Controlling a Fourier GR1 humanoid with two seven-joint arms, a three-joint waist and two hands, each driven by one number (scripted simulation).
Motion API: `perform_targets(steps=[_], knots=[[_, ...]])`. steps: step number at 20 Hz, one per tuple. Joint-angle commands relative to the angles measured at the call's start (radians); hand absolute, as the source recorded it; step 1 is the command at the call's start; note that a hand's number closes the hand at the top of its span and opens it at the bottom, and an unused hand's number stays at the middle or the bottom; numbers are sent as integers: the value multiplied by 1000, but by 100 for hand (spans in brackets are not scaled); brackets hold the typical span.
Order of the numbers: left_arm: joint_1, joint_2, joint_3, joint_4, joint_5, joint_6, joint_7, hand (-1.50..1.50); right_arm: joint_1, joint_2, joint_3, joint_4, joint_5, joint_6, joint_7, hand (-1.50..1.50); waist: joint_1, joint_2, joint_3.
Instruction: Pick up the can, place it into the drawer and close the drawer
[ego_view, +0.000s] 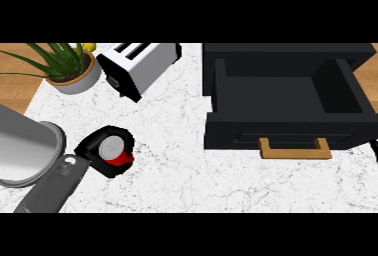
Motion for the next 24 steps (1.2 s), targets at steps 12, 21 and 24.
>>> perform_targets(steps=[12, 21, 24], knots=[[-9, -165, 277, -363, 256, 673, 403, 150, 69, 19, -9, -32, -7, 26, -24, -150, 7, -8, 2], [-49, -210, 157, -724, 161, 823, 743, 150, 110, 35, -27, -94, -33, 48, -16, -150, -12, 0, 0], [-103, -268, 116, -747, 109, 890, 836, 150, 15, -4, -49, -82, -43, 25, 61, -150, -12, 2, 0]])
